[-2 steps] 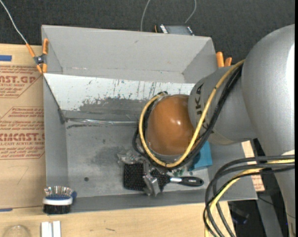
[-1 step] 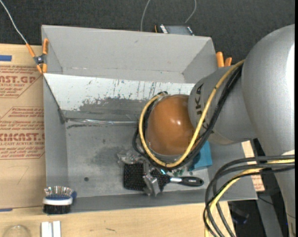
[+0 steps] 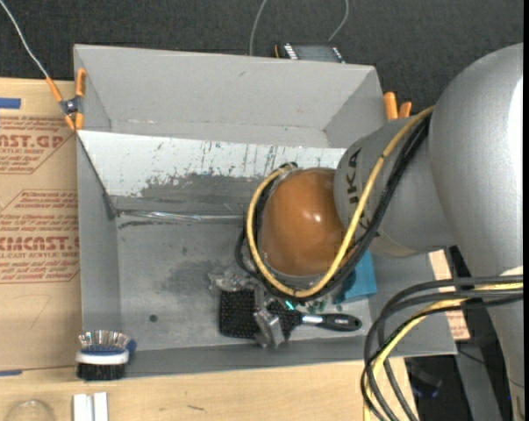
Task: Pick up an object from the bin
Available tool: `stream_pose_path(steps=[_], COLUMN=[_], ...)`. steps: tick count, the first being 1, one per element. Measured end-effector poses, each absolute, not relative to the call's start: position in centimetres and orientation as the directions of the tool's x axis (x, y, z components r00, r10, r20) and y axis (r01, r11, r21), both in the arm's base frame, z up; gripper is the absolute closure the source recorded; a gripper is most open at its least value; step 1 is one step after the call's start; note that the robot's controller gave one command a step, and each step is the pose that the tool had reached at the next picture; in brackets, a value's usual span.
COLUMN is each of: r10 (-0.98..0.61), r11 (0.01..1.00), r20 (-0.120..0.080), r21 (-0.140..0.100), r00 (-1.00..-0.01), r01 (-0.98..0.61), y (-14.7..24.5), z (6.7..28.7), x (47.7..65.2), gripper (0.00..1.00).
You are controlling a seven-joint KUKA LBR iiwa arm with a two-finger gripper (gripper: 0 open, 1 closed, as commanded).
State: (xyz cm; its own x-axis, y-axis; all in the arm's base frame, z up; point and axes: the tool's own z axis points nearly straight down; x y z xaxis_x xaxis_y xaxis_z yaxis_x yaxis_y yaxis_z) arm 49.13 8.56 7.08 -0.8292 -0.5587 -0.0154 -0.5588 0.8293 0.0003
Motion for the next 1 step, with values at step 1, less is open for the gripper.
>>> stream_pose_path(steps=[1], r10=[-0.808], r11=[0.589], r20=[-0.02], r21=[-0.008], r00=[-0.589], r01=[-0.808], y=[9.5], z=[14.0], x=[50.61], gripper=[0.0])
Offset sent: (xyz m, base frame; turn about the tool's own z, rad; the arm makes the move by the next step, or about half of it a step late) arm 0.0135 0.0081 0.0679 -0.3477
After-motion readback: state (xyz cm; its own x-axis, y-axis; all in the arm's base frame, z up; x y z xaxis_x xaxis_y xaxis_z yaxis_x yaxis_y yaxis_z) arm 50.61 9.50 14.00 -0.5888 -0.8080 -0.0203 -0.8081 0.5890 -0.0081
